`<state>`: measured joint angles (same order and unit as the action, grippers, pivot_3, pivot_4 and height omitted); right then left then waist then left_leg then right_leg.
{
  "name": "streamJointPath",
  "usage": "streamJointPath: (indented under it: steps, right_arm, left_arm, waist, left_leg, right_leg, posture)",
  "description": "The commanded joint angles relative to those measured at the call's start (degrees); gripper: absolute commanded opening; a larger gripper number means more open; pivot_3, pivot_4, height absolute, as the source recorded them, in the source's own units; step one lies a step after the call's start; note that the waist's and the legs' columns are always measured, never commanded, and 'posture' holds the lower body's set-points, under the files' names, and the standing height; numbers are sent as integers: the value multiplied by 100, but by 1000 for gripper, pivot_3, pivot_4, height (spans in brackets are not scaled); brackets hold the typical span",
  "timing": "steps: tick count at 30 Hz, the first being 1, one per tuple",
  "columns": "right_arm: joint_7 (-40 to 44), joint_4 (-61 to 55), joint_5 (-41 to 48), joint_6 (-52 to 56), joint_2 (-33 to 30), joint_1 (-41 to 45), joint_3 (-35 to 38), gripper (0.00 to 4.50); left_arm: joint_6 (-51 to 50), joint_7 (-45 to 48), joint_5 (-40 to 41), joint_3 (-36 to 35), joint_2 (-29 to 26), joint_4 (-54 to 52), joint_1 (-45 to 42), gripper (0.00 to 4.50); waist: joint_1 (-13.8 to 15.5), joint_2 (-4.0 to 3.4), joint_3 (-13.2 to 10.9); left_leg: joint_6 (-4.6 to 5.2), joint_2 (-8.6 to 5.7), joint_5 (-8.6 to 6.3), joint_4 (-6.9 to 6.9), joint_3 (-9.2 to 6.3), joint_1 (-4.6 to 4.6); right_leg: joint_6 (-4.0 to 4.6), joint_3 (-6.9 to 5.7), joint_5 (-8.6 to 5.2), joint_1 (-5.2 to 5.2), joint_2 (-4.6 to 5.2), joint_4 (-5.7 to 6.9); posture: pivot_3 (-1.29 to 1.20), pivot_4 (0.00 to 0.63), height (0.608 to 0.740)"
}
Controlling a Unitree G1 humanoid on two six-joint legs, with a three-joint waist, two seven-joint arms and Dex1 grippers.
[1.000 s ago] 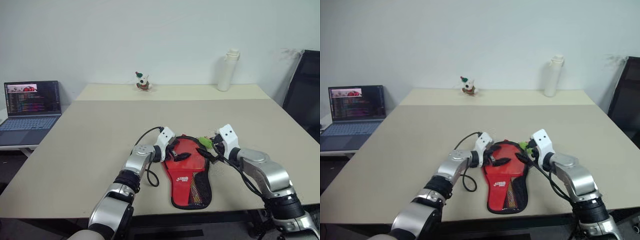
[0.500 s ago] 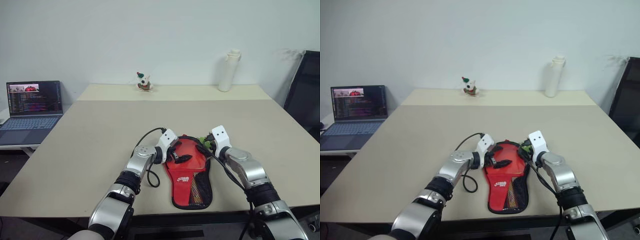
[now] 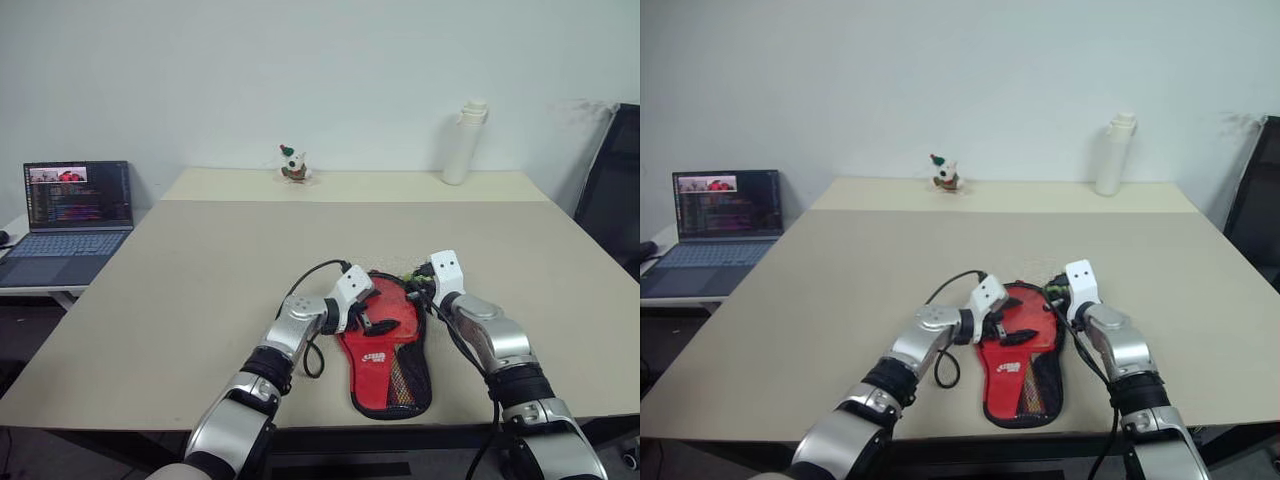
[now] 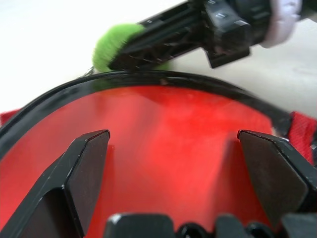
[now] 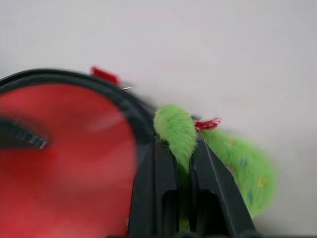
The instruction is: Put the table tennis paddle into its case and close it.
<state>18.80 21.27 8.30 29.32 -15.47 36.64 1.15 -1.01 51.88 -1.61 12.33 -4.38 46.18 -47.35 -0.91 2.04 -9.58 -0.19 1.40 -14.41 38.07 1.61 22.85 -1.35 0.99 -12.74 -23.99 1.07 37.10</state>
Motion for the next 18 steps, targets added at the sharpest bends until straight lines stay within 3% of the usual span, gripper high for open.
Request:
streamJointPath:
  steps: [1,11,18]
  right_arm:
    - [-69,-388,136,164,2,-17,209,56]
    - [-91,-1005,308,653,-152,-289,449,56]
    - [372,-2174,519,1314,-797,-964,472,56]
  left_arm:
    - [26,-18,-193,259,184,353,59,4500]
    - [78,43,-261,302,171,461,182,4500]
    - [44,30,-276,326,198,422,286,4500]
  waist:
    - [0,-2,1]
    - [-3,-31,20]
    - [30,-47,30]
  left_leg:
    - [0,0,0,0,1,0]
    - [0,1,0,-1,-1,0]
    - [1,0,-1,-4,-2,1]
  right_leg:
    - [0,-1,0,0,-1,0]
    - [-12,-1,-7,0,-2,0]
    - [-27,-2,-17,2,-2,-7]
  posture:
    - [0,150,740]
    - [0,150,740]
    - [0,150,740]
